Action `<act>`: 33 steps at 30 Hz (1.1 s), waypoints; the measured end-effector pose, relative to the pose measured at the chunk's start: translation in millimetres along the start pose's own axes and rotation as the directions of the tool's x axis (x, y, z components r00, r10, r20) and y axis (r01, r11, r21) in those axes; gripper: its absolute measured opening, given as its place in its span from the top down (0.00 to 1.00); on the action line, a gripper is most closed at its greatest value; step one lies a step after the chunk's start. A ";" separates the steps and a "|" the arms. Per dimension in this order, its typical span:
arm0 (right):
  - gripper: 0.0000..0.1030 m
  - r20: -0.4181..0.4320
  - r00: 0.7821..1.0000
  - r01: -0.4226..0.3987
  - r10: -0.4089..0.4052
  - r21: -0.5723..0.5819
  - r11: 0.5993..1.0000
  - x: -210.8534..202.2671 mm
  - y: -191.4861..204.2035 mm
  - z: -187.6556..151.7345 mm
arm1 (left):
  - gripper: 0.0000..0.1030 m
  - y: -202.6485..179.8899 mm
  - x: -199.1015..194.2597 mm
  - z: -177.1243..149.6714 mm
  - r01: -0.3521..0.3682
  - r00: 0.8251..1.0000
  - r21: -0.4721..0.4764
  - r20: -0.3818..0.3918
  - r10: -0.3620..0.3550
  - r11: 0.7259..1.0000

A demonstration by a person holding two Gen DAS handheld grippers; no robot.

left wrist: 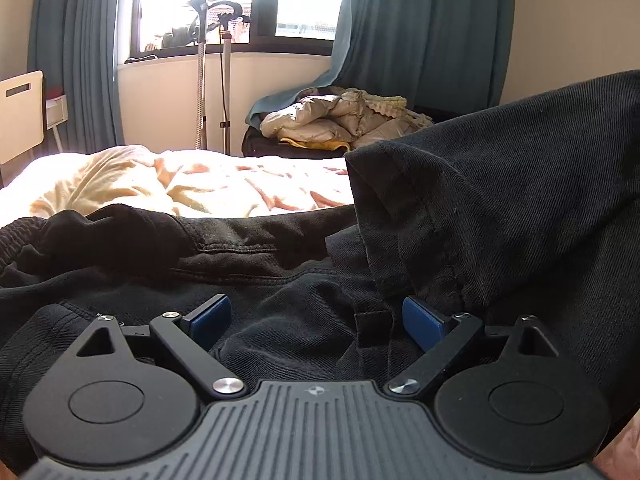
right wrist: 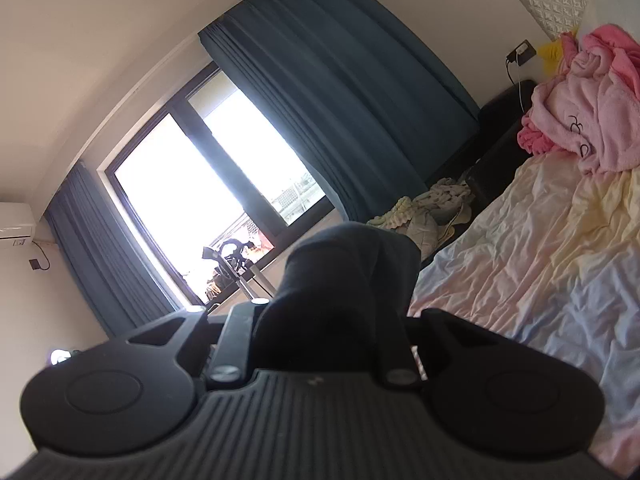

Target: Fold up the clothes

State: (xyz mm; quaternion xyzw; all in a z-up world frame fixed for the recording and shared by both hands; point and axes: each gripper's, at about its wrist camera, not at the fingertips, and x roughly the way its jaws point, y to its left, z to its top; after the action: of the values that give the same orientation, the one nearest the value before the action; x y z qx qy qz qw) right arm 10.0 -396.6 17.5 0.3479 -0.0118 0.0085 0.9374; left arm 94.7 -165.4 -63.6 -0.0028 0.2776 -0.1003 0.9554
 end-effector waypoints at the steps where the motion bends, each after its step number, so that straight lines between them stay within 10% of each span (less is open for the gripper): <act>1: 0.80 0.019 1.000 0.007 -0.007 -0.010 1.000 -3.4 -2.7 6.7 | 0.09 -8.6 3.7 -1.3 0.020 1.000 0.006 -0.007 -0.020 1.000; 10: 0.80 0.042 0.999 0.014 -0.007 -0.181 0.983 2.3 -2.9 3.4 | 0.09 -22.2 32.1 -8.3 0.096 0.990 0.096 -0.115 -0.085 0.991; 17: 0.78 0.004 0.999 -0.031 0.034 -0.315 0.948 18.0 28.8 -26.3 | 0.09 71.7 -40.2 19.4 0.016 1.000 0.175 0.002 -0.017 0.984; 33: 0.77 -0.144 0.989 -0.129 0.043 -0.666 0.734 65.7 180.6 -158.0 | 0.08 249.5 -161.7 21.2 -0.125 0.953 -0.211 0.246 0.177 0.969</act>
State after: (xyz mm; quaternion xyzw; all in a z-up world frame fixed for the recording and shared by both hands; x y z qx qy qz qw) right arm 73.9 -156.2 17.3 -0.0167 0.0257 0.0678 0.9972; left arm 19.9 109.2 24.7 -0.0874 0.1560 0.0021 0.9839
